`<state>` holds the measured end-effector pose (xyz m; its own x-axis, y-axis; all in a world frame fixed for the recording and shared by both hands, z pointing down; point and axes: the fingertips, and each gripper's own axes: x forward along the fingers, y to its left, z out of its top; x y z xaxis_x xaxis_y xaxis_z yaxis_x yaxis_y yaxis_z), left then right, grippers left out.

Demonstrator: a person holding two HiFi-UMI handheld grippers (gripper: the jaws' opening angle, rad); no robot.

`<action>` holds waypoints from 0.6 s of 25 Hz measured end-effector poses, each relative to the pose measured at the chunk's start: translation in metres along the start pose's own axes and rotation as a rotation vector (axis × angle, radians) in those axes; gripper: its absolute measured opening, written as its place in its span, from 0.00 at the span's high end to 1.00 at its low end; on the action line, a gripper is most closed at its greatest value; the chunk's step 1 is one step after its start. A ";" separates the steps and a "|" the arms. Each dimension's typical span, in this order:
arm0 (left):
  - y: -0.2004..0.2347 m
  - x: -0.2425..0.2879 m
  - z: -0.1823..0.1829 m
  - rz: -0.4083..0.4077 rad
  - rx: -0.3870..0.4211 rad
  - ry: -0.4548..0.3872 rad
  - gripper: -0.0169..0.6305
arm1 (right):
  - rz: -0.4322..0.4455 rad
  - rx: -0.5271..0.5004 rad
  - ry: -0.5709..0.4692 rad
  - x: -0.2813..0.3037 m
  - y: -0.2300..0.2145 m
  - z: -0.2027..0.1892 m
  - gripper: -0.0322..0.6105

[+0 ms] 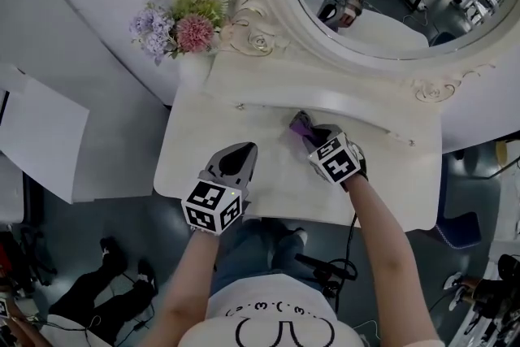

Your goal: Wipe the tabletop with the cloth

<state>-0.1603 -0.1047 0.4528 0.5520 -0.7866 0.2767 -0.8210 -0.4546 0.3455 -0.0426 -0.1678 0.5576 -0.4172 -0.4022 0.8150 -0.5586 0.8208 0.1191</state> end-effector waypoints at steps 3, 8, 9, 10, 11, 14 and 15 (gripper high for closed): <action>0.010 0.001 0.002 0.004 0.001 0.004 0.98 | -0.077 -0.040 0.041 0.021 -0.015 0.009 0.84; 0.028 0.000 0.004 0.016 -0.001 0.004 0.98 | -0.141 -0.052 0.093 0.048 -0.020 0.021 0.84; 0.031 0.000 0.003 0.020 -0.004 0.004 0.98 | -0.145 -0.046 0.086 0.051 -0.018 0.023 0.84; 0.033 -0.001 0.003 0.022 -0.007 0.004 0.98 | -0.143 -0.050 0.072 0.053 -0.015 0.027 0.84; 0.035 -0.001 0.003 0.022 -0.009 0.004 0.98 | -0.130 -0.071 0.055 0.055 -0.011 0.031 0.84; 0.039 -0.001 0.001 0.020 -0.014 0.007 0.98 | -0.051 -0.171 0.034 0.060 0.008 0.042 0.84; 0.040 -0.001 0.000 0.019 -0.016 0.009 0.98 | -0.029 -0.190 0.042 0.061 0.013 0.044 0.84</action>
<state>-0.1933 -0.1223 0.4661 0.5379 -0.7911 0.2911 -0.8288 -0.4333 0.3541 -0.1071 -0.1994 0.5839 -0.3704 -0.4123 0.8323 -0.4228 0.8727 0.2442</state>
